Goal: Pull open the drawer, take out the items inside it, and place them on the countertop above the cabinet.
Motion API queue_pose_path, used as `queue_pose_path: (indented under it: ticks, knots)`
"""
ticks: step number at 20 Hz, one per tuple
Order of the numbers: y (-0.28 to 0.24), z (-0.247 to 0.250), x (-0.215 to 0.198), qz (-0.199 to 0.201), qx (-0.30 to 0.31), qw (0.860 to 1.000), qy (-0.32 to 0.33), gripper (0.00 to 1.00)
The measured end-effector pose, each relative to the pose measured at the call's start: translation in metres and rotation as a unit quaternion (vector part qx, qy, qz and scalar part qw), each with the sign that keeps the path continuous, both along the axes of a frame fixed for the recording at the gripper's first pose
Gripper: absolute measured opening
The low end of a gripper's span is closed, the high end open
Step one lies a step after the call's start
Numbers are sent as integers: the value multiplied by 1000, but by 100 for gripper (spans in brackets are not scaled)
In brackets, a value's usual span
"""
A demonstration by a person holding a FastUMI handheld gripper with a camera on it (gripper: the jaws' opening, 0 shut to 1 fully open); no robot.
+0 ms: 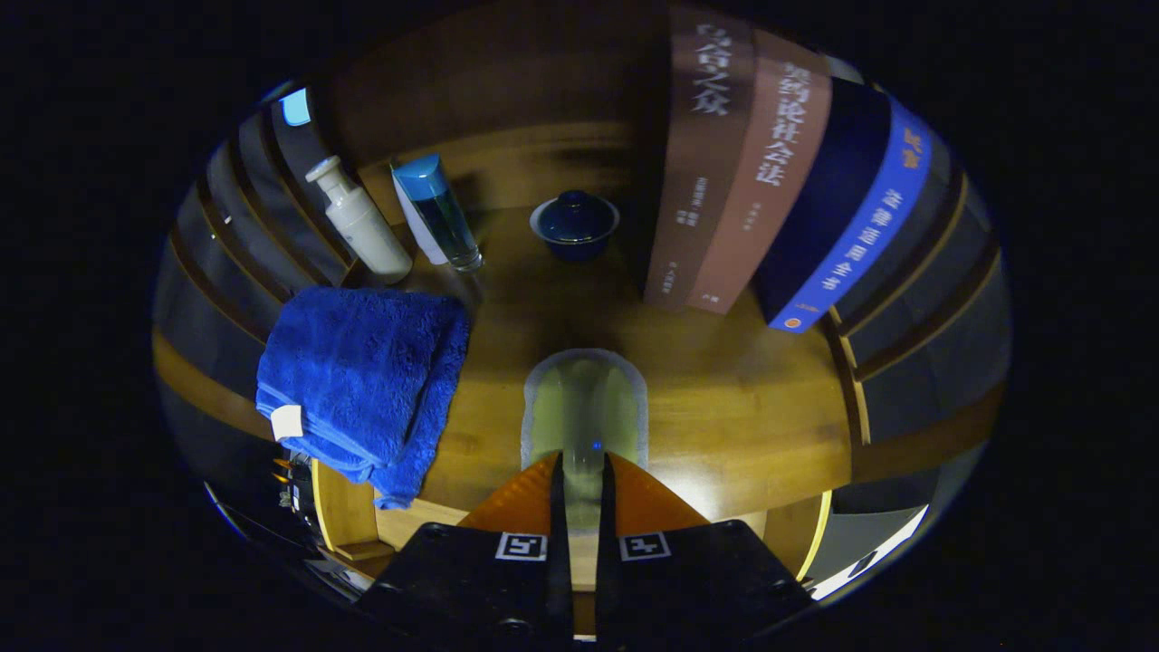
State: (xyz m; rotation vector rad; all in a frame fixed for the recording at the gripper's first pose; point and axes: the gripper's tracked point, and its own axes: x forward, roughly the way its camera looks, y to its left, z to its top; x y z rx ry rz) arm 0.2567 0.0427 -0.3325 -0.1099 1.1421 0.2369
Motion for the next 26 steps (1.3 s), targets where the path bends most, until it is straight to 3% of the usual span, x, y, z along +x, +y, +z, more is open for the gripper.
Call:
queue_pose_path:
  ticks: [4,6,13,20,26]
  knots:
    - [9,-6,15,-3,-22,1000,8,15]
    - [13,-6,19,8,-29,1000,5,21]
    - [18,4,3,29,-30,999,-29,99]
    - [33,55,-39,47,47,990,-127,99]
    - [26,110,-87,37,121,951,-281,100]
